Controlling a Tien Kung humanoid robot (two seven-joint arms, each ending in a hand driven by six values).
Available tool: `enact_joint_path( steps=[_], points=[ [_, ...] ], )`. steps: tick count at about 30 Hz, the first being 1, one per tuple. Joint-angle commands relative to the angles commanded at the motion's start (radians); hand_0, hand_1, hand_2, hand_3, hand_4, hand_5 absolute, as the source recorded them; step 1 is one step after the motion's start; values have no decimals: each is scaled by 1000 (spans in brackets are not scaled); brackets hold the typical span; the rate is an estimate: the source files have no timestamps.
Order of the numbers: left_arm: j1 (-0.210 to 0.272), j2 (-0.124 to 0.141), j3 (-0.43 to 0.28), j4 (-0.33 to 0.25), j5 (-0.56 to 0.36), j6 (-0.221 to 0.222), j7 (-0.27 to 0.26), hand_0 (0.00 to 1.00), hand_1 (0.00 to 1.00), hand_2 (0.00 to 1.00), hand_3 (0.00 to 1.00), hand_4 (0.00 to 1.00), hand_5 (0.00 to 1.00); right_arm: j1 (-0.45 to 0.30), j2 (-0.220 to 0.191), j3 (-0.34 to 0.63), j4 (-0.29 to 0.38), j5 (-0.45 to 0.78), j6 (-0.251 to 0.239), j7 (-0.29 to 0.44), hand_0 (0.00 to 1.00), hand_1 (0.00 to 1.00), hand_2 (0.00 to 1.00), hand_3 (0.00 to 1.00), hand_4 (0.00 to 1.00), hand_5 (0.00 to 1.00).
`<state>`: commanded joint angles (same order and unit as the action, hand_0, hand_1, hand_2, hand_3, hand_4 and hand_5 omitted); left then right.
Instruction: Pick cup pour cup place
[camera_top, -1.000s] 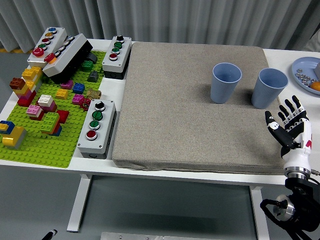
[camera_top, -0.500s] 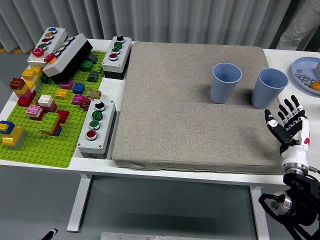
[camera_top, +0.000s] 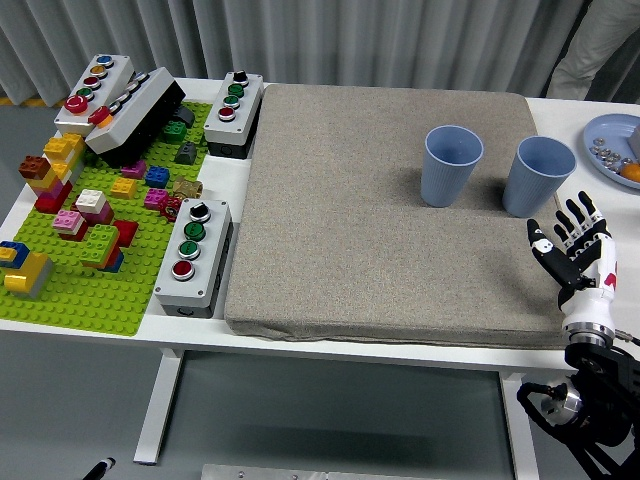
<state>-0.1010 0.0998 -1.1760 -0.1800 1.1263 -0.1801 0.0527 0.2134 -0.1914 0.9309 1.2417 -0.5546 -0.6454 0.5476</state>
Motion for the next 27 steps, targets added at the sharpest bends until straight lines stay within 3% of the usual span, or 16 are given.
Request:
enact_joint_path(
  steps=[27],
  points=[
    [-1,1,8,0,-8,1,-3,835,796,878,792,627,998,73,19,8,-84,-9,0,-22,868,806,847,860,801,127]
  ],
)
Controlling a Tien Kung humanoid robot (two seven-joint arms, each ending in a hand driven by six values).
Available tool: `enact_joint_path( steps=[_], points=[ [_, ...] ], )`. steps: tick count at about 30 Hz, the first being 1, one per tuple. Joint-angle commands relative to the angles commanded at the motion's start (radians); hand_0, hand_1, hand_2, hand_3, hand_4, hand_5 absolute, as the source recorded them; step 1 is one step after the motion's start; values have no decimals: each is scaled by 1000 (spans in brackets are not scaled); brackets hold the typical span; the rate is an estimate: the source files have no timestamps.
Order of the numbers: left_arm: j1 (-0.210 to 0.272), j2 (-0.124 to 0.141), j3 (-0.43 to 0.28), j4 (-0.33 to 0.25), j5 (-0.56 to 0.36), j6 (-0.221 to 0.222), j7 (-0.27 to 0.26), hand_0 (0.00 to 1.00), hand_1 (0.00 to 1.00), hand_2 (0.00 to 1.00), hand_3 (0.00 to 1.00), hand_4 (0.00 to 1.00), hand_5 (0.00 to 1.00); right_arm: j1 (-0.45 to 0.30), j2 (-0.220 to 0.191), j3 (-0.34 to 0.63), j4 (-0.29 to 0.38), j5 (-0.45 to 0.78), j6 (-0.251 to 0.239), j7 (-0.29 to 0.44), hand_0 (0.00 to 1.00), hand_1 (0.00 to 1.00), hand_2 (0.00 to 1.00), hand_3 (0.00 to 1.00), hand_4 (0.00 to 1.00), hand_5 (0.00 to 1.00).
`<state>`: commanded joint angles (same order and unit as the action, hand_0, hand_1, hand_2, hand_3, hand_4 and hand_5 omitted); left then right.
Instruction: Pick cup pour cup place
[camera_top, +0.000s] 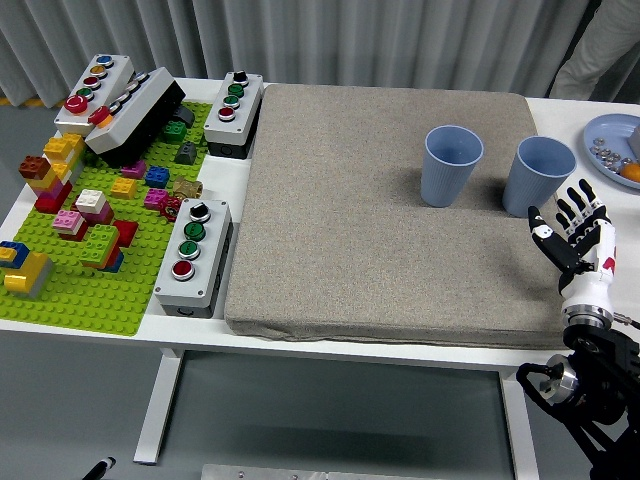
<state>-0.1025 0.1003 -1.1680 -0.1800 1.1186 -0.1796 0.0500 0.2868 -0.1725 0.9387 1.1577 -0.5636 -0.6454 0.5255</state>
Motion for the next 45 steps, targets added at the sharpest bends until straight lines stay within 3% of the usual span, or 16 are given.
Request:
enact_joint_path(
  steps=[26,45],
  points=[
    [-5,1,4,0,-2,0,-1,835,796,879,792,628,998,36,6,9,-24,-12,0,-15,873,807,846,858,798,132],
    [-1,1,11,0,-5,0,0,836,796,878,792,630,998,64,17,-3,-82,-9,0,-30,875,812,857,856,797,129]
  ],
)
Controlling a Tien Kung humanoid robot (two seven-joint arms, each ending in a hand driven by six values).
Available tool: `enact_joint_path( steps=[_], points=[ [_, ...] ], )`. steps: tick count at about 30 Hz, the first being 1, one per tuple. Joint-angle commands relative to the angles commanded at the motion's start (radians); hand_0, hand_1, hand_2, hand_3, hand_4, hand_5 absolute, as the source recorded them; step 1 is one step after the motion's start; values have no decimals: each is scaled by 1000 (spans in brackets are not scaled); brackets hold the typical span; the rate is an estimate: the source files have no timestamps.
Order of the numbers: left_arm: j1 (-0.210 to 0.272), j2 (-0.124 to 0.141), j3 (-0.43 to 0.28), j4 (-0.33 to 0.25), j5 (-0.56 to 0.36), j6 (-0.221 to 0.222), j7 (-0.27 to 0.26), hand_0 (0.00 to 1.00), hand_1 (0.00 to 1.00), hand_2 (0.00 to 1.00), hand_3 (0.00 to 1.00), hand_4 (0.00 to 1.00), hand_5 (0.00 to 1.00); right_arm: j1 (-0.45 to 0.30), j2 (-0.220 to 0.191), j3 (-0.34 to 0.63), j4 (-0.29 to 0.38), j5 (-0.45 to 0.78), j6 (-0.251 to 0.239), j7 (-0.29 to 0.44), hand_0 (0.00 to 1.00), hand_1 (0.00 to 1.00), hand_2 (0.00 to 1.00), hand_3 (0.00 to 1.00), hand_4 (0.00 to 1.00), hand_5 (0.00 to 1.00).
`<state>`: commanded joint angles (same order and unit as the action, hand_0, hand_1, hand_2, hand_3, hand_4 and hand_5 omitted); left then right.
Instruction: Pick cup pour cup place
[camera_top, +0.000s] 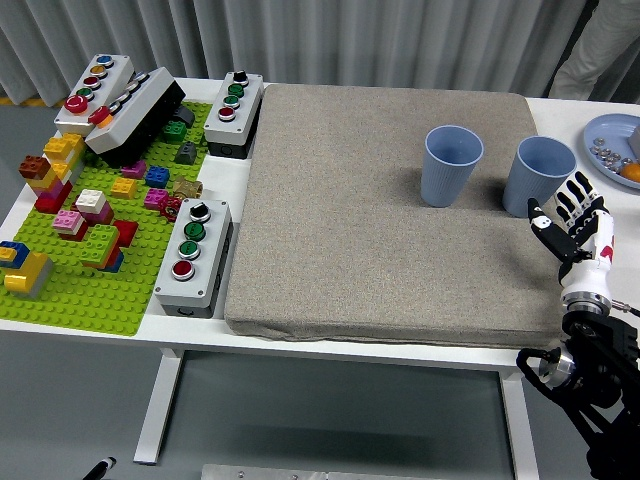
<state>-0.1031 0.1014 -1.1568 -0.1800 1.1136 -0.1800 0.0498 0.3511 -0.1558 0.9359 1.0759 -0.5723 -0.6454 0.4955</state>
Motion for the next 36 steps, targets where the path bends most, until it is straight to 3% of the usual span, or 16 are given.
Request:
enact_joint_path(
  steps=[14,15,20,21,36],
  points=[
    [-3,0,1,0,-1,1,-2,835,796,878,792,630,997,31,5,-1,-33,-53,0,-51,881,816,870,863,797,124],
    [-3,0,1,0,-2,1,-2,835,797,878,792,630,997,33,5,0,-34,-62,0,-59,904,855,948,922,815,138],
    [-4,0,-1,0,-1,1,-2,835,797,878,792,630,997,38,5,7,-40,-82,4,-84,904,855,948,922,815,138],
    [-4,0,-1,0,-1,1,-2,835,797,879,792,630,997,39,5,7,-41,-83,5,-85,937,889,992,958,808,136],
    [-6,0,0,0,-2,1,-2,835,797,879,792,631,996,56,8,9,-53,-90,17,-95,954,899,998,969,800,133]
  ],
)
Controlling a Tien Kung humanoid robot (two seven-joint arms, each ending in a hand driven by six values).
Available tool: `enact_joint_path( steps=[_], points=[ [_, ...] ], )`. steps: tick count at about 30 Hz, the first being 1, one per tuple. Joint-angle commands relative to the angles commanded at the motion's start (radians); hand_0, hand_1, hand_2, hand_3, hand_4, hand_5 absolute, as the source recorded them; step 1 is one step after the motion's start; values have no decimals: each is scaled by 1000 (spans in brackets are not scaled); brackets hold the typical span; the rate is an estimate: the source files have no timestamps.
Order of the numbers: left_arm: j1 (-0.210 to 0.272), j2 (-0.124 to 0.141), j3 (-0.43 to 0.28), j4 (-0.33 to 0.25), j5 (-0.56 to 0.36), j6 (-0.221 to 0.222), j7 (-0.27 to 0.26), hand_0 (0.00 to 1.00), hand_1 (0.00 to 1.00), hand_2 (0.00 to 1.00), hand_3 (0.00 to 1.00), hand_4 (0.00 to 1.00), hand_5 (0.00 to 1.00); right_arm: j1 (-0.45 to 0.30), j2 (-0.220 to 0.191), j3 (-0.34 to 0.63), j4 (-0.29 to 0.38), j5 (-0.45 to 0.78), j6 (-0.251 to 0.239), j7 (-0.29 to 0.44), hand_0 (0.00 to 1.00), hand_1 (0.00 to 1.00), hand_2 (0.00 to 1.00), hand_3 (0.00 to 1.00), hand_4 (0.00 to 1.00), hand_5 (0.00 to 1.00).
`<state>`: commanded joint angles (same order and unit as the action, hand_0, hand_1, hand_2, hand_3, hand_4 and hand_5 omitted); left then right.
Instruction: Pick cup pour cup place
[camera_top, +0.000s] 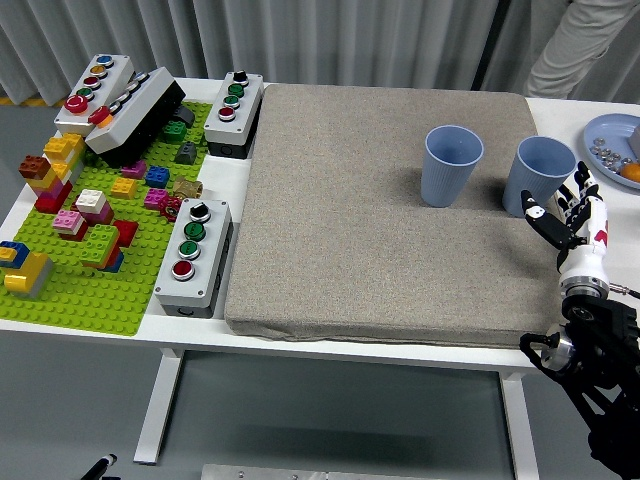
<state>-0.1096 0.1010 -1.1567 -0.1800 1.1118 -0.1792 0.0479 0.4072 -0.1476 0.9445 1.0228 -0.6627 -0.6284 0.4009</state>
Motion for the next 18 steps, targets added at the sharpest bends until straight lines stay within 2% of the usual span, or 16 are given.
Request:
enact_joint_path(
  steps=[18],
  points=[
    [0,0,4,0,0,-1,0,836,798,879,792,632,995,31,9,-4,-37,9,9,-5,943,896,998,967,816,156]
  ],
)
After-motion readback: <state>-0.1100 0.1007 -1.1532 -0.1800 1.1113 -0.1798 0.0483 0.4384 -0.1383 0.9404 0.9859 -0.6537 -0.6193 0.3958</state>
